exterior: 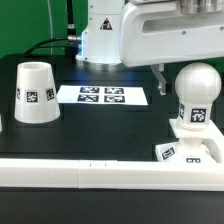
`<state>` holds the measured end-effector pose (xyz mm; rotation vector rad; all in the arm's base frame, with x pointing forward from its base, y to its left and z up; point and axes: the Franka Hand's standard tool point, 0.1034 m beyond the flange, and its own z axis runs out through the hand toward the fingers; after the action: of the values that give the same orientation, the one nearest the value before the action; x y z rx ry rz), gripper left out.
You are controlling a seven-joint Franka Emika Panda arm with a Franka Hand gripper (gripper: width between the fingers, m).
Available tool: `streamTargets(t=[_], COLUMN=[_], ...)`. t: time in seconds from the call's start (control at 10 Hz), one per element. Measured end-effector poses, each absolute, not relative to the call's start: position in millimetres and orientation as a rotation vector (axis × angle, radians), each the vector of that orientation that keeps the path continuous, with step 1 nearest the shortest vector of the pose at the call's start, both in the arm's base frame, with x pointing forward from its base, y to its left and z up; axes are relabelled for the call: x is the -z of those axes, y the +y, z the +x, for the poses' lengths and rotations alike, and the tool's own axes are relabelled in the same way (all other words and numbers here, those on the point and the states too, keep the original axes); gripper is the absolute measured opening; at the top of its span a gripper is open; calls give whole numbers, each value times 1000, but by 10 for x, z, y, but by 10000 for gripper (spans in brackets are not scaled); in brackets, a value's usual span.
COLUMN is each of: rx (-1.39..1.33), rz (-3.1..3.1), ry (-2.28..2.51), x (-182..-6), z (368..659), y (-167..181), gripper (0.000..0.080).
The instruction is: Assemble lamp
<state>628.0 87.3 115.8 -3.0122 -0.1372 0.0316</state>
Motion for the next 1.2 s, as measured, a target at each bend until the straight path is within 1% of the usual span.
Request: streamTargets(t=[0.6, 0.8, 1.1, 1.2], rx=[0, 3, 26, 59], rz=[-2932, -2894, -2763, -2713], ry=[-736, -908, -1308, -1459], x=[-1143, -1148, -1151, -1170], z=[6276, 6263, 6257, 6298], y=[857, 934, 985, 991], gripper=[699, 699, 699, 699])
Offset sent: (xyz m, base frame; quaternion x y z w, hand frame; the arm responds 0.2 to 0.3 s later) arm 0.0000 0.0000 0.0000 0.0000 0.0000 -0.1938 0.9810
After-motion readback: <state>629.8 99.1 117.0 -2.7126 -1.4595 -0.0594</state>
